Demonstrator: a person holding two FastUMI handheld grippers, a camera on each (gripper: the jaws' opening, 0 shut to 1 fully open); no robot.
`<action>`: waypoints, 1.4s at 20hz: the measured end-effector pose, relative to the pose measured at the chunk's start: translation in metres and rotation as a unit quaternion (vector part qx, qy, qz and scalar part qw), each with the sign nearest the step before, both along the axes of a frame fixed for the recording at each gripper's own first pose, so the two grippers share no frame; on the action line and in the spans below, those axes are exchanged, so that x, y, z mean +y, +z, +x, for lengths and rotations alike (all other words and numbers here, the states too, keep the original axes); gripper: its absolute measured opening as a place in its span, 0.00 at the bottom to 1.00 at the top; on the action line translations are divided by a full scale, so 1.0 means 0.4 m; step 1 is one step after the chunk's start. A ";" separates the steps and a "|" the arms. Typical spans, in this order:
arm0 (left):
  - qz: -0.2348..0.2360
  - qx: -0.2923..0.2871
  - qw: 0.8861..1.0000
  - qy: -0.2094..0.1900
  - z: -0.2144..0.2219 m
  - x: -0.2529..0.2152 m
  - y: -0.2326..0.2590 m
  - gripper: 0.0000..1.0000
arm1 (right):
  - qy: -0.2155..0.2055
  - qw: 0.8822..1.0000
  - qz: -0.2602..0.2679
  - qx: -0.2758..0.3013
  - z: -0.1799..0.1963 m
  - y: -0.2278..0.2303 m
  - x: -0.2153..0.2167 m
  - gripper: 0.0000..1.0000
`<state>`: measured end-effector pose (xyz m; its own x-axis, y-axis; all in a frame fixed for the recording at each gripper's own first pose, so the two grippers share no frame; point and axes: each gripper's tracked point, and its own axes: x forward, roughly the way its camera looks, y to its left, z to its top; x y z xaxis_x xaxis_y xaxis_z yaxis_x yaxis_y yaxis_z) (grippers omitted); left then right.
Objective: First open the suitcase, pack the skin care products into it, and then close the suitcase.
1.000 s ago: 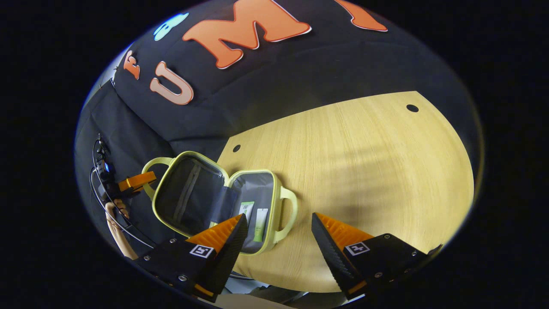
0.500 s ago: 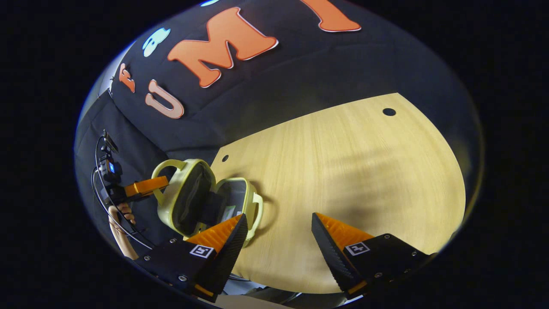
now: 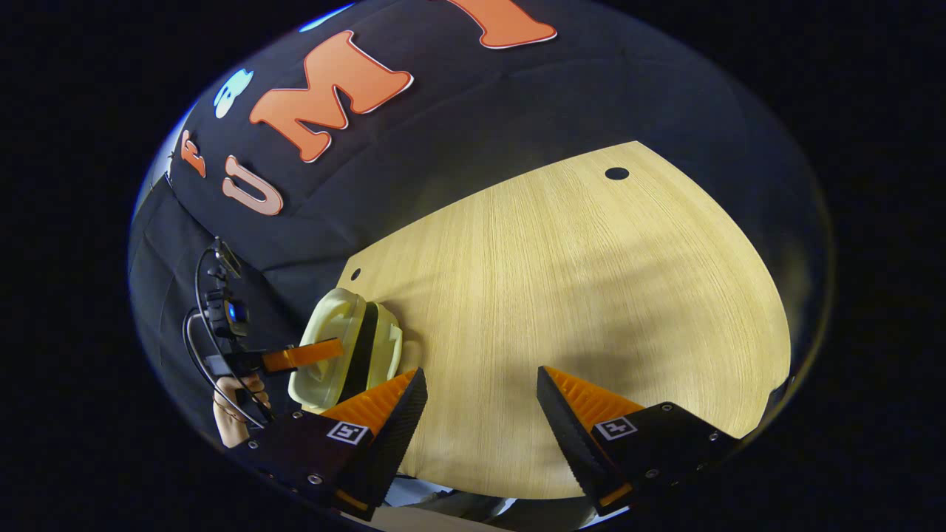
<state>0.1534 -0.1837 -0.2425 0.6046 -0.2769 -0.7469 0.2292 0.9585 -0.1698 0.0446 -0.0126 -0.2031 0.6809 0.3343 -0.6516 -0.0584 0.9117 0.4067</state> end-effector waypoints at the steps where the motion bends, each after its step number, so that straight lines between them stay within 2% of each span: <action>1: 0.006 0.006 1.000 -0.001 -0.006 -0.002 -0.028 0.10 | 0.002 1.000 -0.002 0.002 0.000 -0.001 0.002 0.96; 3: 0.020 0.011 1.000 -0.005 -0.023 -0.007 -0.062 0.10 | 0.005 1.000 -0.001 0.006 -0.002 -0.001 0.007 0.96; 9: 0.076 -0.005 0.997 -0.029 -0.013 -0.016 -0.046 0.10 | 0.009 1.000 -0.006 0.013 -0.008 0.004 0.050 0.96; 11: 0.048 0.012 0.998 -0.025 -0.032 -0.045 -0.043 0.28 | 0.009 1.000 -0.010 0.013 -0.009 0.011 0.063 0.96; 14: 0.015 0.021 1.000 -0.007 -0.058 -0.048 -0.030 0.49 | 0.003 1.000 -0.025 0.002 -0.005 0.027 0.065 0.96; 15: 0.006 0.013 1.000 -0.004 -0.058 -0.045 -0.010 0.60 | 0.000 0.999 -0.032 -0.003 -0.005 0.034 0.065 0.96; 17: -0.001 -0.011 1.000 0.006 -0.041 -0.043 0.027 0.96 | -0.007 0.999 -0.046 -0.017 0.000 0.052 0.058 0.96; 22: -0.007 -0.123 0.992 0.023 -0.013 -0.050 0.245 0.96 | -0.027 0.989 -0.110 -0.097 0.030 0.157 0.022 0.96; 25: -0.005 -0.199 0.980 0.018 0.001 -0.076 0.381 0.96 | -0.027 0.979 -0.132 -0.152 0.039 0.239 0.010 0.96; 26: -0.004 -0.223 0.975 0.013 0.006 -0.086 0.424 0.92 | -0.028 0.976 -0.135 -0.168 0.040 0.266 0.008 0.96; 27: -0.005 -0.241 0.970 0.013 0.003 -0.096 0.459 0.96 | -0.031 0.972 -0.141 -0.186 0.043 0.291 0.003 0.96; 28: -0.006 -0.260 0.965 0.013 0.001 -0.107 0.499 0.96 | -0.034 0.967 -0.147 -0.207 0.044 0.320 -0.006 0.96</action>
